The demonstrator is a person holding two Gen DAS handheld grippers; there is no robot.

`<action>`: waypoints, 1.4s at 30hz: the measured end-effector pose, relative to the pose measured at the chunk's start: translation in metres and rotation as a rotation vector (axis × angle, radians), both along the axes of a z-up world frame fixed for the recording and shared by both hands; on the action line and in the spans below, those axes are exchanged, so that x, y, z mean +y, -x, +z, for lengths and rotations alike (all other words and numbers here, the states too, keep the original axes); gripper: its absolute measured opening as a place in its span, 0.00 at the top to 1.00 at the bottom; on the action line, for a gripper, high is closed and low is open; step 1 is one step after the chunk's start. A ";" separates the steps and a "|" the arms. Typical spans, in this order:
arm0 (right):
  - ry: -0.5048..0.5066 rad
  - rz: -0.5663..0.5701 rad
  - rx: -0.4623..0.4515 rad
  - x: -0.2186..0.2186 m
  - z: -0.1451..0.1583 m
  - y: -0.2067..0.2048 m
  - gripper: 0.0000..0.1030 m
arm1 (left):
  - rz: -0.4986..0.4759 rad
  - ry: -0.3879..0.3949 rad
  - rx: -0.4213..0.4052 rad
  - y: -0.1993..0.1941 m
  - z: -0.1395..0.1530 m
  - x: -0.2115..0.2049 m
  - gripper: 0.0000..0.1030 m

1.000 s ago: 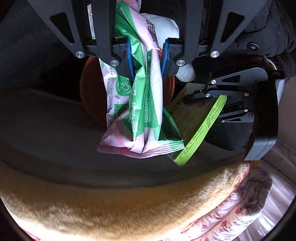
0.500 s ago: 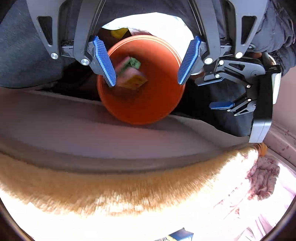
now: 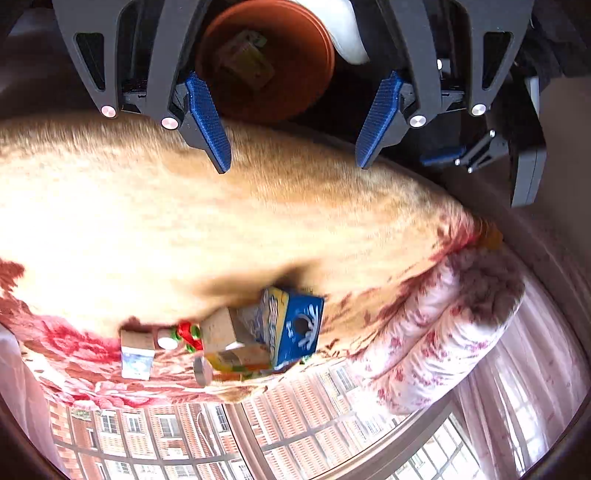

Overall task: Collect trash
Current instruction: 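Grasp the blue milk carton with the right gripper, then grasp the orange juice pouch with the left gripper while the right holds the carton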

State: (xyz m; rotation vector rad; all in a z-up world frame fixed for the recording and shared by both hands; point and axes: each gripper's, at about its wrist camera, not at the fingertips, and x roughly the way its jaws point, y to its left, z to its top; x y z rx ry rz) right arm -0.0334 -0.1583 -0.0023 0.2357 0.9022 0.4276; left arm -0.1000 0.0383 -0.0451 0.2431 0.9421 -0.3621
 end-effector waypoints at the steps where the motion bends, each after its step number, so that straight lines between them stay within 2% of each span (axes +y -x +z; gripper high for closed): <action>1: -0.011 -0.015 -0.008 0.002 0.004 -0.012 0.33 | 0.014 0.001 -0.018 -0.003 0.005 0.002 0.20; 4: -0.031 -0.048 -0.021 0.013 0.015 -0.050 0.31 | 0.053 0.020 -0.049 -0.012 0.020 0.014 0.20; 10: 0.008 -0.105 -0.018 0.042 0.023 -0.110 0.25 | 0.109 0.066 -0.104 -0.027 0.042 0.031 0.20; 14: 0.068 -0.114 0.003 0.061 0.015 -0.140 0.24 | 0.128 0.082 -0.123 -0.033 0.038 0.031 0.17; 20: 0.119 -0.147 0.057 0.074 -0.004 -0.163 0.24 | 0.147 0.116 -0.109 -0.047 0.030 0.039 0.17; 21: 0.124 -0.149 0.062 0.074 -0.007 -0.165 0.28 | 0.149 0.118 -0.106 -0.048 0.029 0.040 0.17; 23: 0.139 -0.150 0.075 0.074 -0.012 -0.167 0.39 | 0.153 0.122 -0.101 -0.050 0.026 0.041 0.17; 27: 0.122 -0.144 0.073 0.070 -0.012 -0.161 0.43 | 0.156 0.131 -0.095 -0.052 0.025 0.042 0.17; 33: 0.111 -0.106 0.037 0.066 0.000 -0.140 0.44 | 0.163 0.138 -0.090 -0.060 0.027 0.037 0.17; 42: 0.090 -0.045 -0.044 0.042 0.017 -0.076 0.44 | 0.153 0.149 -0.080 -0.096 0.035 0.017 0.17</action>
